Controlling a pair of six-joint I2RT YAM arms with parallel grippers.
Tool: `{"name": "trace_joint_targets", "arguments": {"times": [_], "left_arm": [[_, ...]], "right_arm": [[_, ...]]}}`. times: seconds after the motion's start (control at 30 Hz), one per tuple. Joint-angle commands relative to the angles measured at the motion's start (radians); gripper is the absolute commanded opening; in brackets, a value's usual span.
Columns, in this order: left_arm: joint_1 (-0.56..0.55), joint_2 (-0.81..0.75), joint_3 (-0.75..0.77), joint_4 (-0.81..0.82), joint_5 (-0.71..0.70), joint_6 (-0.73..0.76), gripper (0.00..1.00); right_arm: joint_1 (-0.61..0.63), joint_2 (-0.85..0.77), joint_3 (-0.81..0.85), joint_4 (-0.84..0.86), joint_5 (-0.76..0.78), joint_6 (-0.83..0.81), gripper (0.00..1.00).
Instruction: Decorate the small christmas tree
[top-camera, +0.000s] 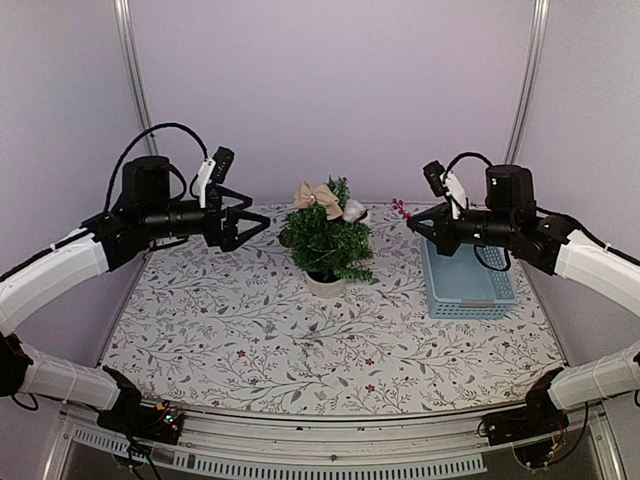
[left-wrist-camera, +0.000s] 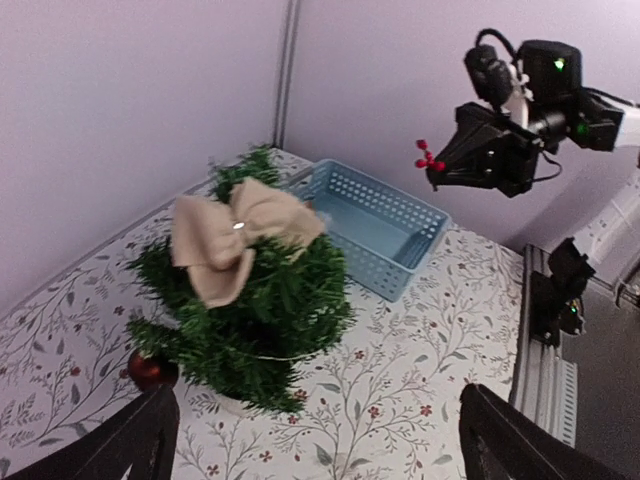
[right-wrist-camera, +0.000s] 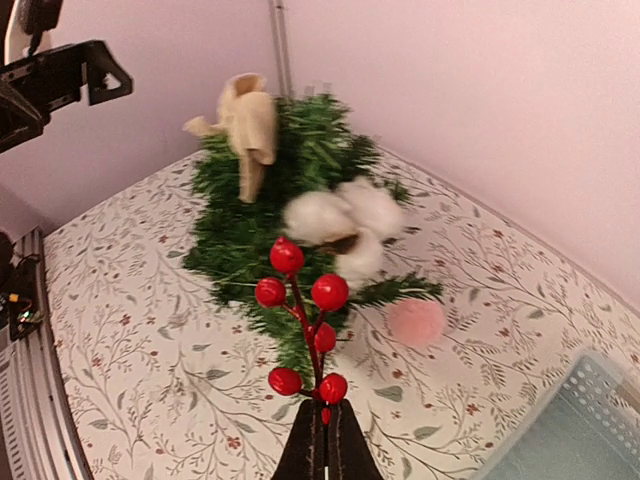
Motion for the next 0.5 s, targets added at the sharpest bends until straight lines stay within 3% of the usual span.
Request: {"name": "trace_joint_targets", "arguments": {"times": [0.0, 0.3, 0.47], "left_arm": [[-0.127, -0.046, 0.015, -0.027, 0.086, 0.176, 0.98], [-0.328, -0.051, -0.053, 0.184, 0.147, 0.19, 0.84], [-0.436, -0.045, -0.097, 0.269, 0.112, 0.29, 0.75]], "right_arm": [[0.133, -0.048, -0.004, 0.012, -0.044, -0.104, 0.0], [0.34, -0.077, -0.027, 0.023, -0.166, -0.17, 0.0], [0.404, -0.044, -0.016, 0.023, -0.277, -0.151, 0.0]]}}
